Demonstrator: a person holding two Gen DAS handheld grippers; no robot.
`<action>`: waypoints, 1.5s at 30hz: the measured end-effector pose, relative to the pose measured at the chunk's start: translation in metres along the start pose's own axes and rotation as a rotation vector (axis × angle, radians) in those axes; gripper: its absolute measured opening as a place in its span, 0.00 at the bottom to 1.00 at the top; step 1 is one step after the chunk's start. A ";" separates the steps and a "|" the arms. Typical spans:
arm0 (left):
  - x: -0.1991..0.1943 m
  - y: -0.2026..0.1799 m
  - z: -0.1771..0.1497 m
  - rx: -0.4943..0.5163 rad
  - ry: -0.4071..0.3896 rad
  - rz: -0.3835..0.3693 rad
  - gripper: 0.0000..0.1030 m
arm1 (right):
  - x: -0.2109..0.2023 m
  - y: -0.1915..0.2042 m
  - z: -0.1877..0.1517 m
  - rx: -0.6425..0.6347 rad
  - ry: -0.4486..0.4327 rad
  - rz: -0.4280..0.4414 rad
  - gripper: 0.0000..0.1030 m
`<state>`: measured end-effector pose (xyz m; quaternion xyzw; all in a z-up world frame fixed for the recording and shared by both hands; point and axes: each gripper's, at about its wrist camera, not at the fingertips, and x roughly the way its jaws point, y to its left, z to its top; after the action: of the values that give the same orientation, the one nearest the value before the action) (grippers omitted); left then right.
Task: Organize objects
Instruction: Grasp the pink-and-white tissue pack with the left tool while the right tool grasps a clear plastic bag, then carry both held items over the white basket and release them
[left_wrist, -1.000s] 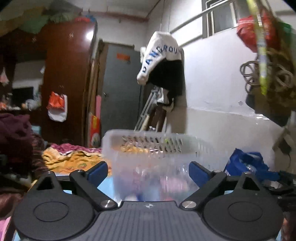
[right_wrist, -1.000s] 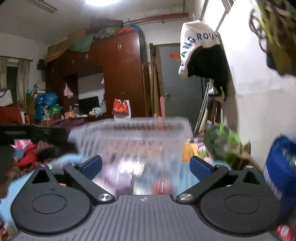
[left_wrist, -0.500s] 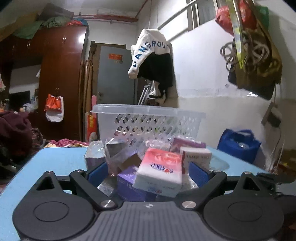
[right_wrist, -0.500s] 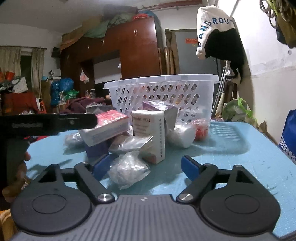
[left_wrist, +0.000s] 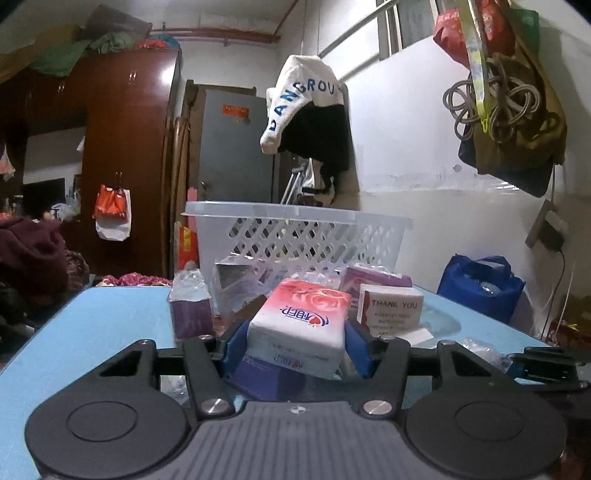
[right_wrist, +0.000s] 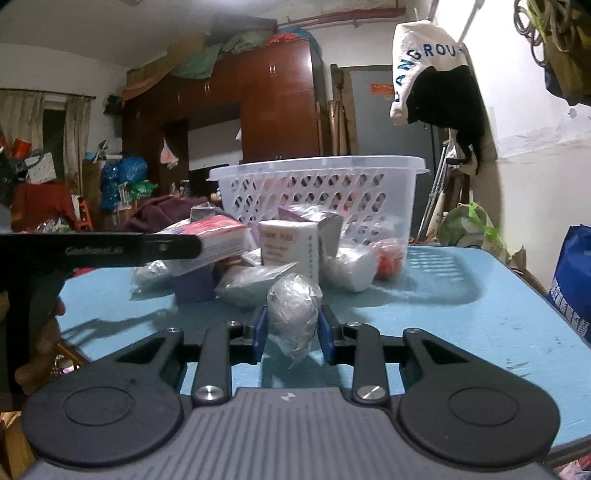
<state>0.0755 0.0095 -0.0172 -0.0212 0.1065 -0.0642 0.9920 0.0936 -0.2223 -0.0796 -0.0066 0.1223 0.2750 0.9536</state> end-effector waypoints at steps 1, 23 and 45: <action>-0.002 0.001 0.000 -0.007 -0.005 -0.003 0.58 | 0.000 -0.002 0.001 0.006 -0.001 -0.004 0.32; -0.028 0.029 0.004 -0.105 -0.111 -0.009 0.57 | -0.005 -0.027 0.009 0.046 -0.027 -0.071 0.31; 0.030 0.042 0.124 -0.143 -0.118 -0.089 0.57 | 0.052 -0.026 0.137 -0.101 -0.181 -0.034 0.31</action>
<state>0.1367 0.0504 0.0949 -0.1003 0.0513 -0.0988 0.9887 0.1818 -0.2065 0.0397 -0.0316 0.0213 0.2641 0.9637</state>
